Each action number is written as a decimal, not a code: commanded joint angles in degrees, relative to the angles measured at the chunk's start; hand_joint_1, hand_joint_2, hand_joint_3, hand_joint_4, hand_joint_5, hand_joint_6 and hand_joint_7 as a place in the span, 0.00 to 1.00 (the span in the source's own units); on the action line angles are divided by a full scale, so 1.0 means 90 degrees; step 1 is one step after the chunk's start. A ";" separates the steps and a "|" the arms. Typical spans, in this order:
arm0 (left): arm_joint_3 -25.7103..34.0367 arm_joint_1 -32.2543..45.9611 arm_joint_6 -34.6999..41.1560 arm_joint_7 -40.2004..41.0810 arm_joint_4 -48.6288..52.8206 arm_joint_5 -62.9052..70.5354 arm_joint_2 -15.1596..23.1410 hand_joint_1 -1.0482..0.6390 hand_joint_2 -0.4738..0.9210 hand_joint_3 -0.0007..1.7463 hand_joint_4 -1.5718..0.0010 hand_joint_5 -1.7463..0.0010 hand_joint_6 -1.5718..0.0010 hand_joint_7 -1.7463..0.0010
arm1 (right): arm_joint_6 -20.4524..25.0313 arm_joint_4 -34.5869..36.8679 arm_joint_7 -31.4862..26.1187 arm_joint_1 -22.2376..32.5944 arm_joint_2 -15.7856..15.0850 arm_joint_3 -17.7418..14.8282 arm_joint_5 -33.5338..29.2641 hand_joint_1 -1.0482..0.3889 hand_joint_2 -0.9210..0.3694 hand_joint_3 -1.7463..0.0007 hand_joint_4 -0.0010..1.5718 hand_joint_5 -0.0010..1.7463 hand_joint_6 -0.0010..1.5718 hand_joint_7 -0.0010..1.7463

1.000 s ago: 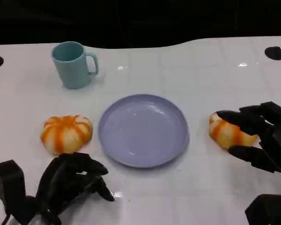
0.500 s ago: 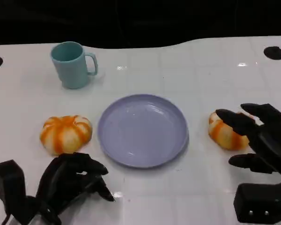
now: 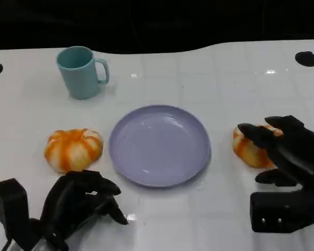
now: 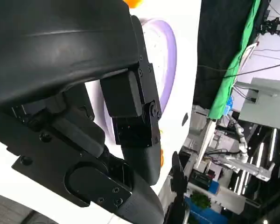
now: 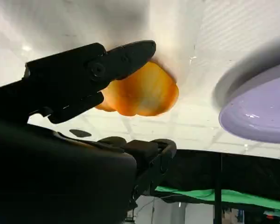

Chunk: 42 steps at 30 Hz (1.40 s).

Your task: Grasp the bread from the table and place it into the plate.

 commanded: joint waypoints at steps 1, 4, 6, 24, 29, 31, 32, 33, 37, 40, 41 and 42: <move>0.0047 0.0019 0.0016 -0.0028 -0.0030 -0.0028 0.0094 0.00 0.85 0.00 0.00 0.67 0.00 0.88 | -0.0015 0.0780 -0.0407 -0.0445 0.0070 0.0232 -0.0042 0.36 0.08 1.00 0.05 0.23 0.19 0.01; 0.0050 0.0035 -0.0017 -0.0027 -0.0040 -0.0024 0.0093 0.00 0.85 0.00 0.00 0.67 0.00 0.88 | -0.0023 0.1272 -0.0575 -0.0713 0.0150 0.0388 -0.0047 0.37 0.08 1.00 0.06 0.23 0.20 0.01; 0.0047 0.0049 -0.0028 -0.0014 -0.0054 -0.0013 0.0093 0.00 0.85 0.00 0.00 0.67 0.00 0.88 | -0.0033 0.1502 -0.0674 -0.0837 0.0180 0.0479 -0.0038 0.37 0.08 1.00 0.07 0.23 0.20 0.01; 0.0011 0.0161 0.0000 -0.0001 -0.0232 -0.0009 0.0069 0.00 0.85 0.00 0.00 0.66 0.00 0.88 | -0.0955 0.3603 -0.1431 -0.1646 0.0693 0.0692 0.0647 0.61 0.00 0.97 0.59 0.68 0.80 0.04; -0.0003 0.0185 0.0040 0.0031 -0.0290 0.0002 0.0062 0.00 0.85 0.00 0.00 0.67 0.00 0.89 | -0.1244 0.3581 -0.1930 -0.1706 0.0594 0.0859 0.0551 0.62 0.14 0.66 0.56 0.99 0.58 0.66; -0.0010 0.0193 0.0032 0.0046 -0.0303 0.0011 0.0052 0.00 0.85 0.00 0.00 0.66 0.00 0.88 | -0.1391 0.3501 -0.2188 -0.1688 0.0583 0.0822 0.0623 0.63 0.25 0.53 0.58 1.00 0.54 0.80; -0.0009 0.0197 0.0048 0.0040 -0.0311 0.0002 0.0047 0.00 0.85 0.00 0.00 0.66 0.00 0.88 | -0.1466 0.3469 -0.2285 -0.1679 0.0579 0.0796 0.0662 0.63 0.29 0.48 0.59 1.00 0.53 0.83; -0.0012 0.0208 0.0061 0.0040 -0.0329 -0.0001 0.0041 0.00 0.85 0.00 0.00 0.66 0.00 0.88 | -0.1512 0.3410 -0.2372 -0.1670 0.0561 0.0782 0.0672 0.63 0.31 0.46 0.59 1.00 0.52 0.85; -0.0031 0.0252 0.0069 0.0053 -0.0397 0.0011 0.0025 0.00 0.85 0.00 0.00 0.66 0.00 0.88 | -0.1715 0.3136 -0.2716 -0.1603 0.0501 0.0696 0.0733 0.65 0.36 0.43 0.60 1.00 0.52 0.86; -0.0061 0.0288 0.0077 0.0089 -0.0453 0.0040 0.0027 0.00 0.85 0.00 0.00 0.66 0.00 0.88 | -0.1892 0.2772 -0.2704 -0.1478 0.0464 0.0551 0.0913 0.66 0.39 0.37 0.61 1.00 0.53 0.84; -0.0069 0.0300 0.0097 0.0091 -0.0474 0.0037 0.0032 0.00 0.85 0.00 0.00 0.66 0.00 0.88 | -0.1920 0.2604 -0.2663 -0.1420 0.0449 0.0503 0.0954 0.67 0.40 0.36 0.61 1.00 0.53 0.85; -0.0076 0.0308 0.0114 0.0093 -0.0490 0.0032 0.0036 0.00 0.85 0.00 0.00 0.67 0.00 0.88 | -0.1927 0.2480 -0.2624 -0.1373 0.0438 0.0466 0.0976 0.67 0.40 0.35 0.61 1.00 0.53 0.85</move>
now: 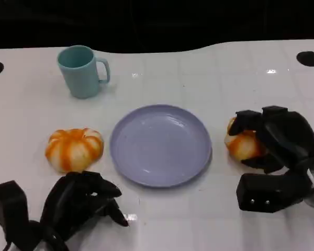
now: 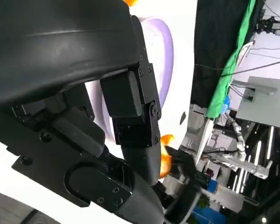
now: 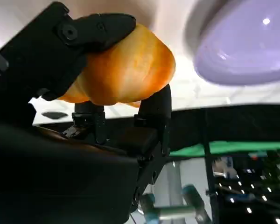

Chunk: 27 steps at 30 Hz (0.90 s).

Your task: Grasp the bread from the table and place it into the plate.

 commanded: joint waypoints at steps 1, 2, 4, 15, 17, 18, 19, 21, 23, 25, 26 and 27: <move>-0.0027 0.0080 0.0089 0.0079 -0.0155 0.0027 0.0082 0.00 0.85 0.00 0.00 0.67 0.00 0.88 | -0.0119 -0.0554 0.0044 0.0227 -0.0170 -0.0219 0.0235 0.67 0.40 0.35 0.61 1.00 0.53 0.86; -0.0020 0.0078 0.0076 0.0051 -0.0150 0.0006 0.0083 0.00 0.85 0.00 0.00 0.67 0.00 0.88 | -0.0141 -0.0722 0.0051 0.0294 -0.0152 -0.0276 0.0295 0.67 0.41 0.33 0.61 1.00 0.52 0.87; -0.0005 0.0068 0.0055 0.0023 -0.0121 -0.0016 0.0085 0.00 0.85 0.00 0.00 0.67 0.00 0.89 | -0.0168 -0.1001 0.0011 0.0407 -0.0115 -0.0354 0.0356 0.68 0.45 0.28 0.62 1.00 0.51 0.93; 0.0015 0.0006 0.0119 0.0053 -0.0067 -0.0021 0.0093 0.00 0.85 0.00 0.00 0.66 0.00 0.88 | -0.0324 -0.1719 0.0546 0.0361 0.0147 -0.0623 0.0688 0.71 0.53 0.19 0.64 1.00 0.52 0.91; 0.0022 0.0001 0.0110 0.0036 -0.0048 -0.0027 0.0099 0.00 0.85 0.00 0.00 0.66 0.00 0.89 | -0.0355 -0.1701 0.0655 0.0266 0.0273 -0.0585 0.0689 0.71 0.53 0.19 0.64 1.00 0.51 0.94; 0.0022 0.0004 0.0112 0.0039 -0.0046 -0.0026 0.0099 0.00 0.85 0.00 0.00 0.66 0.00 0.89 | -0.0358 -0.1687 0.0744 0.0221 0.0333 -0.0567 0.0694 0.70 0.53 0.19 0.64 1.00 0.50 0.95; 0.0019 0.0012 0.0100 0.0039 -0.0046 -0.0020 0.0097 0.00 0.84 0.00 0.00 0.66 0.00 0.89 | -0.0354 -0.1671 0.0813 0.0168 0.0385 -0.0530 0.0658 0.70 0.53 0.19 0.64 1.00 0.50 0.95; 0.0006 0.0044 0.0068 0.0064 -0.0070 0.0005 0.0087 0.00 0.85 0.00 0.00 0.66 0.00 0.89 | -0.0362 -0.1597 0.0874 0.0074 0.0485 -0.0466 0.0585 0.68 0.53 0.21 0.62 1.00 0.54 0.83; -0.0001 0.0063 0.0046 0.0062 -0.0083 0.0013 0.0086 0.00 0.85 0.00 0.00 0.66 0.00 0.89 | -0.0354 -0.1502 0.0922 -0.0010 0.0604 -0.0417 0.0557 0.68 0.52 0.23 0.62 1.00 0.56 0.80; -0.0003 0.0070 0.0018 0.0041 -0.0077 0.0015 0.0092 0.00 0.85 0.00 0.00 0.66 0.00 0.89 | -0.0388 -0.1329 0.0962 -0.0117 0.0760 -0.0356 0.0563 0.67 0.49 0.27 0.62 1.00 0.54 0.87; -0.0011 0.0079 0.0002 0.0040 -0.0083 0.0027 0.0097 0.00 0.85 0.00 0.00 0.66 0.00 0.89 | -0.0411 -0.1216 0.0978 -0.0175 0.0836 -0.0314 0.0562 0.66 0.48 0.27 0.62 1.00 0.53 0.89; -0.0018 0.0087 -0.0008 0.0053 -0.0092 0.0041 0.0099 0.00 0.85 0.00 0.00 0.66 0.00 0.88 | -0.0430 -0.1113 0.0989 -0.0228 0.0891 -0.0272 0.0551 0.66 0.48 0.27 0.61 1.00 0.51 0.93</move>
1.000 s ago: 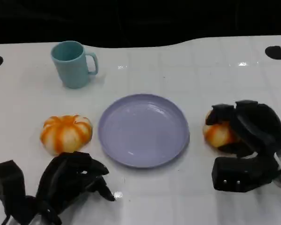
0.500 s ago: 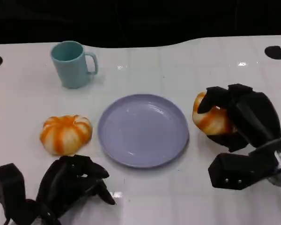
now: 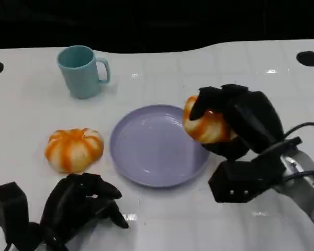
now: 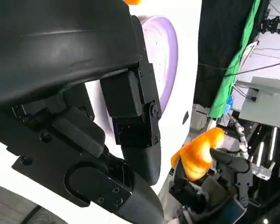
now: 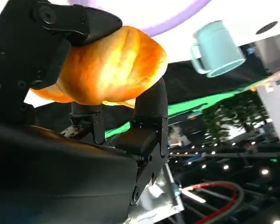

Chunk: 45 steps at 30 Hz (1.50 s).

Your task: Grasp the bread from the table and place it into the plate.

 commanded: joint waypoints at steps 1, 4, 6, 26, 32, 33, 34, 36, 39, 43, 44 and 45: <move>-0.0001 0.0062 -0.0089 0.0032 -0.0028 0.0053 0.0093 0.00 0.85 0.00 0.00 0.66 0.00 0.88 | -0.0116 0.0418 0.0104 -0.0329 0.0233 0.0147 -0.0019 0.66 0.48 0.27 0.61 1.00 0.49 0.97; 0.0012 0.0069 -0.0057 0.0008 -0.0044 0.0014 0.0091 0.00 0.85 0.00 0.00 0.66 0.00 0.88 | -0.0110 0.0714 0.0127 -0.0476 0.0412 0.0272 -0.0093 0.66 0.49 0.27 0.61 1.00 0.47 1.00; 0.0016 0.0070 -0.0041 -0.0008 -0.0042 0.0002 0.0098 0.00 0.85 0.00 0.00 0.66 0.00 0.88 | -0.0095 0.0921 0.0108 -0.0576 0.0535 0.0359 -0.0146 0.65 0.50 0.27 0.62 1.00 0.48 1.00; -0.0009 0.0095 -0.0132 0.0014 -0.0045 0.0047 0.0098 0.00 0.86 0.00 0.00 0.66 0.00 0.89 | 0.0234 0.2105 0.0370 -0.1155 0.1159 0.0606 -0.0207 0.51 0.23 0.68 0.41 0.45 0.46 0.18; -0.0004 0.0081 -0.0078 0.0000 -0.0043 0.0011 0.0092 0.00 0.85 0.00 0.00 0.66 0.00 0.89 | 0.0428 0.1905 0.1163 -0.1112 0.1104 0.0517 -0.0036 0.31 0.00 0.91 0.12 0.17 0.22 0.00; -0.0004 0.0081 -0.0066 0.0005 -0.0048 0.0008 0.0091 0.00 0.85 0.00 0.00 0.66 0.00 0.88 | 0.0446 0.1848 0.1298 -0.1085 0.1097 0.0488 0.0025 0.28 0.00 0.91 0.08 0.15 0.19 0.00; -0.0004 0.0081 -0.0058 0.0009 -0.0053 0.0008 0.0090 0.00 0.85 0.00 0.00 0.66 0.00 0.88 | 0.0467 0.1798 0.1389 -0.1064 0.1090 0.0473 0.0066 0.27 0.00 0.91 0.05 0.14 0.17 0.00; -0.0010 0.0082 -0.0070 0.0021 -0.0053 0.0022 0.0092 0.00 0.85 0.00 0.00 0.66 0.00 0.88 | 0.0503 0.1653 0.1595 -0.0993 0.1062 0.0444 0.0155 0.25 0.00 0.91 0.02 0.14 0.15 0.00; -0.0018 0.0084 -0.0093 0.0037 -0.0053 0.0039 0.0092 0.00 0.85 0.00 0.00 0.66 0.00 0.88 | 0.0551 0.1433 0.1805 -0.0878 0.1002 0.0428 0.0256 0.23 0.00 0.91 0.00 0.14 0.13 0.00; -0.0024 0.0085 -0.0107 0.0050 -0.0045 0.0043 0.0086 0.00 0.85 0.00 0.00 0.66 0.00 0.88 | 0.0625 0.1136 0.2010 -0.0724 0.0915 0.0402 0.0349 0.21 0.00 0.91 0.00 0.13 0.11 0.00; -0.0026 0.0085 -0.0109 0.0058 -0.0047 0.0045 0.0085 0.00 0.85 0.00 0.00 0.66 0.00 0.88 | 0.0633 0.1050 0.2047 -0.0678 0.0882 0.0402 0.0359 0.21 0.00 0.91 0.00 0.13 0.11 0.00; -0.0027 0.0080 -0.0102 0.0062 -0.0047 0.0042 0.0084 0.00 0.85 0.00 0.00 0.66 0.00 0.88 | 0.0623 0.0970 0.2076 -0.0620 0.0842 0.0397 0.0380 0.21 0.00 0.91 0.00 0.13 0.11 0.00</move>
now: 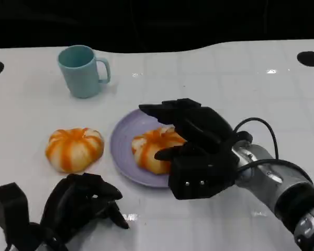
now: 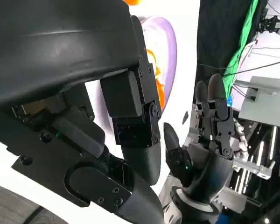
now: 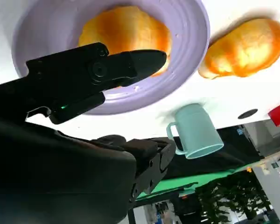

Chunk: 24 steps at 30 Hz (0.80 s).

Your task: Grasp the bread from the table and place it into the plate.

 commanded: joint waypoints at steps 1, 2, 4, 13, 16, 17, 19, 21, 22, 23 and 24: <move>0.0018 0.0047 -0.0019 0.0062 -0.0012 0.0032 0.0083 0.00 0.85 0.00 0.00 0.66 0.00 0.88 | 0.0046 -0.0360 0.0173 0.0228 -0.0229 -0.0104 0.0158 0.21 0.00 0.91 0.00 0.13 0.12 0.00; 0.0018 0.0043 -0.0018 0.0067 -0.0009 0.0033 0.0083 0.00 0.85 0.00 0.00 0.66 0.00 0.88 | 0.0048 -0.0421 0.0194 0.0276 -0.0256 -0.0114 0.0179 0.20 0.00 0.90 0.00 0.13 0.12 0.00; 0.0020 0.0033 -0.0044 0.0084 0.0011 0.0042 0.0082 0.00 0.86 0.00 0.00 0.66 0.00 0.88 | 0.0016 -0.0582 0.0186 0.0418 -0.0321 -0.0160 0.0228 0.21 0.00 0.91 0.01 0.14 0.13 0.01; 0.0025 -0.0013 -0.0056 0.0061 0.0078 0.0022 0.0075 0.00 0.86 0.00 0.00 0.66 0.00 0.88 | -0.0678 -0.1497 -0.0917 0.1216 -0.0707 -0.0370 0.0101 0.39 0.00 0.98 0.20 0.31 0.31 0.07; 0.0028 -0.0032 -0.0048 0.0070 0.0090 0.0014 0.0062 0.00 0.85 0.00 0.00 0.66 0.00 0.88 | -0.0771 -0.1841 -0.1026 0.1452 -0.0840 -0.0446 0.0146 0.43 0.00 0.99 0.26 0.38 0.38 0.09; 0.0033 -0.0039 -0.0036 0.0054 0.0096 0.0000 0.0058 0.00 0.85 0.00 0.00 0.66 0.00 0.88 | -0.0830 -0.1963 -0.1070 0.1548 -0.0899 -0.0480 0.0148 0.45 0.00 0.99 0.29 0.42 0.42 0.11; 0.0031 -0.0042 -0.0018 0.0057 0.0088 -0.0001 0.0058 0.00 0.85 0.00 0.00 0.66 0.00 0.89 | -0.0962 -0.2215 -0.1153 0.1775 -0.1011 -0.0574 0.0169 0.49 0.01 0.99 0.35 0.46 0.48 0.14; 0.0023 -0.0050 -0.0032 0.0083 0.0097 0.0021 0.0056 0.00 0.85 0.00 0.00 0.66 0.00 0.89 | -0.1060 -0.2415 -0.1180 0.1976 -0.1100 -0.0670 0.0221 0.54 0.02 0.99 0.42 0.52 0.54 0.17; 0.0017 -0.0051 -0.0044 0.0090 0.0095 0.0030 0.0053 0.00 0.85 0.00 0.00 0.66 0.00 0.89 | -0.1093 -0.2531 -0.1178 0.2084 -0.1144 -0.0724 0.0253 0.55 0.02 0.99 0.44 0.54 0.56 0.19; 0.0016 -0.0054 -0.0057 0.0079 0.0101 0.0030 0.0051 0.00 0.85 0.00 0.00 0.66 0.00 0.89 | -0.1124 -0.2629 -0.1172 0.2173 -0.1177 -0.0773 0.0276 0.57 0.02 0.99 0.44 0.63 0.57 0.24; 0.0015 -0.0056 -0.0064 0.0069 0.0104 0.0027 0.0050 0.00 0.85 0.00 0.00 0.66 0.00 0.89 | -0.1142 -0.2699 -0.1159 0.2235 -0.1193 -0.0813 0.0284 0.58 0.03 0.99 0.44 0.68 0.56 0.27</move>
